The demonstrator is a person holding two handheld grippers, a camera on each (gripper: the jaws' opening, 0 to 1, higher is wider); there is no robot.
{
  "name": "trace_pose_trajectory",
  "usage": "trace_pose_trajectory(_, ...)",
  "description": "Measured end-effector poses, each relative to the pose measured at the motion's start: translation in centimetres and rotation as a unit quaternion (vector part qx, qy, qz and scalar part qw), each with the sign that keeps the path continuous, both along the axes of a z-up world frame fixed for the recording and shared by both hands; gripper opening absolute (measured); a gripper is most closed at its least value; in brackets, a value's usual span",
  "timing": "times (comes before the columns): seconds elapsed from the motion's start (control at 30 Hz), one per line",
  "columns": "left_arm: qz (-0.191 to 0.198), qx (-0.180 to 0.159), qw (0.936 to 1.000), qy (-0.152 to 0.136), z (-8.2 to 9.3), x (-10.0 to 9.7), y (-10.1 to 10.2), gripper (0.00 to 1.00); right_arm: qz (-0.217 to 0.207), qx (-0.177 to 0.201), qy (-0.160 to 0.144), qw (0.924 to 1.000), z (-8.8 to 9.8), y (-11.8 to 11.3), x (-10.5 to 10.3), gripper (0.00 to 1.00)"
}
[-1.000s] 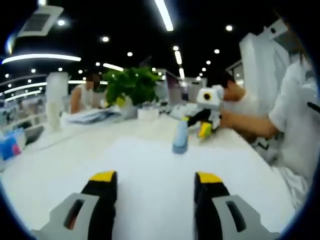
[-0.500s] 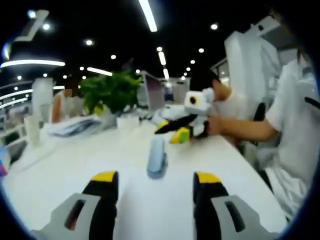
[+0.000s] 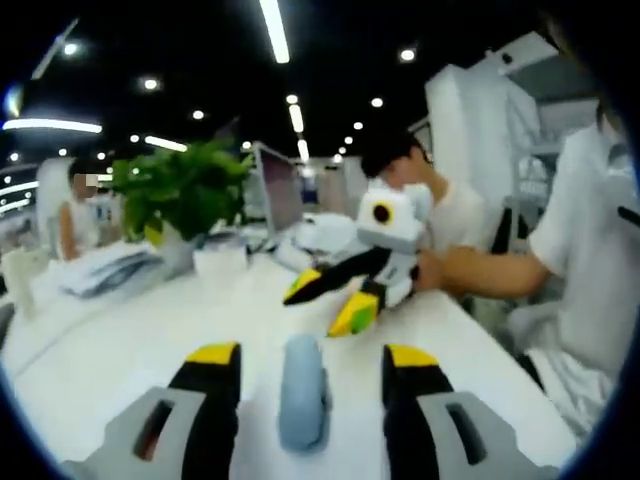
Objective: Pick up the paper insert the paper into the punch align the paper edges press the punch to punch holes
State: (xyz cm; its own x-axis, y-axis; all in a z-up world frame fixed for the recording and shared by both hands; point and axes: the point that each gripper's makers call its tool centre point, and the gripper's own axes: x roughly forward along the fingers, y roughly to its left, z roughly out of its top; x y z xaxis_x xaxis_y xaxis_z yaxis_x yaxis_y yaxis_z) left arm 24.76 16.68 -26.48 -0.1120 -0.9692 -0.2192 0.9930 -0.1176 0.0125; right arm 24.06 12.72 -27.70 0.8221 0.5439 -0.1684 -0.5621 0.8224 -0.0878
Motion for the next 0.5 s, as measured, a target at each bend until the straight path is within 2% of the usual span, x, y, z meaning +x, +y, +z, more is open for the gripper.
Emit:
trace_pose_trajectory(0.07,0.005,-0.013,0.9997,0.019,0.1,0.1,-0.4,0.55,-0.004,0.005,0.0,1.0,0.1,-0.2,0.1,0.38)
trace_pose_trajectory(0.17,0.005,-0.016,0.9997,0.021,-0.2,0.1,-0.5,0.53,-0.006,0.01,0.003,0.9999,0.1,-0.3,0.2,0.38)
trace_pose_trajectory(0.27,-0.002,-0.011,0.9998,0.018,-1.2,-0.3,-0.4,0.52,-0.007,0.008,0.005,0.9999,0.0,-0.3,0.2,0.38)
trace_pose_trajectory(0.3,-0.003,-0.008,0.9998,0.018,-1.8,-0.3,-0.2,0.51,-0.008,0.007,0.005,0.9999,-0.1,-0.3,0.3,0.38)
trace_pose_trajectory(0.33,-0.001,0.011,0.9998,0.018,-2.7,-0.3,0.0,0.51,-0.009,0.007,0.005,0.9999,-0.1,-0.4,0.3,0.38)
trace_pose_trajectory(0.37,0.0,0.016,0.9998,0.007,-2.9,-0.3,-0.1,0.52,-0.009,0.007,0.005,0.9999,-0.1,-0.4,0.3,0.38)
trace_pose_trajectory(0.5,0.002,-0.001,0.9999,0.016,-2.2,-0.2,-0.1,0.52,-0.012,0.007,0.004,0.9999,-0.1,-0.5,0.4,0.38)
